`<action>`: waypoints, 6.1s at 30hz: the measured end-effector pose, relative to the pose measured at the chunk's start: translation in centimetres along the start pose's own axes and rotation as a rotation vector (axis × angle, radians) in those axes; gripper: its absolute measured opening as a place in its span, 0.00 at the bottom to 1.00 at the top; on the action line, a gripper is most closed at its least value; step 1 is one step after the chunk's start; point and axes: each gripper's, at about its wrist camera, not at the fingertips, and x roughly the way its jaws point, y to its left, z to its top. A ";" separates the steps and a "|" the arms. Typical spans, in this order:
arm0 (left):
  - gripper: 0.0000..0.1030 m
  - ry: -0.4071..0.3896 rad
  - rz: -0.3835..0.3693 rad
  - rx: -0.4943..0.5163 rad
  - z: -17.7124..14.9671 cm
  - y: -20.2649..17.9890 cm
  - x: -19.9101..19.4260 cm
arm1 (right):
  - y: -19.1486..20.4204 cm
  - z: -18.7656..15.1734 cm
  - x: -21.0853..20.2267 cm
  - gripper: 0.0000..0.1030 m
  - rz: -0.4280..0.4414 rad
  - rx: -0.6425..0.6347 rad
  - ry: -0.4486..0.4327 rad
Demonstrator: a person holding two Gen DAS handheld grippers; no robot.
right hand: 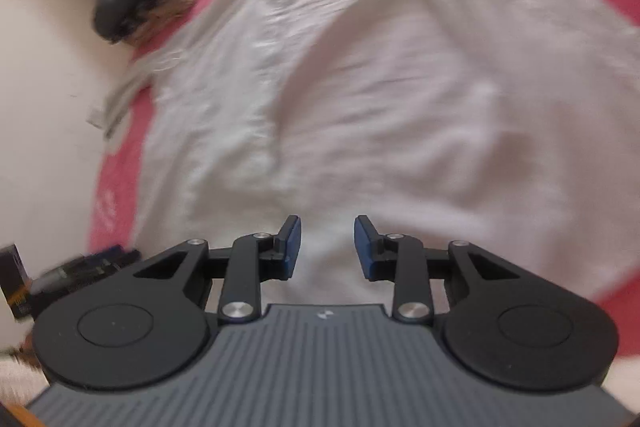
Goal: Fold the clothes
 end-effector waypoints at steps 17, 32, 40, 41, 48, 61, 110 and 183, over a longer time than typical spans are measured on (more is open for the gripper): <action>0.75 0.001 0.027 0.035 0.0 -0.8 0.5 | 6.4 -7.9 4.8 0.38 -0.093 -1.540 0.511; 0.77 0.021 0.026 0.080 0.1 -1.1 0.9 | 5.4 -7.7 4.4 0.00 0.078 -1.577 0.780; 0.78 0.022 0.037 0.125 -0.3 -1.6 0.8 | 4.8 -5.5 2.5 0.07 0.092 -1.438 0.743; 0.78 0.023 0.036 0.125 -0.3 -1.6 0.7 | 4.9 -4.7 1.7 0.09 0.093 -1.421 0.710; 0.78 0.037 -0.011 0.051 0.0 -0.8 -0.7 | 6.4 2.9 -0.5 0.20 0.128 -1.178 0.375; 0.77 0.151 -0.068 0.031 -1.6 -1.1 -1.7 | 9.3 4.6 10.0 0.21 0.386 -0.775 0.023; 0.23 -0.156 -0.165 -1.422 10.1 38.4 17.0 | 40.3 8.2 30.7 0.29 0.182 -1.747 -0.320; 0.58 -0.305 -0.023 0.045 31.6 -0.3 22.6 | 5.9 36.3 28.0 0.04 0.121 0.202 -0.255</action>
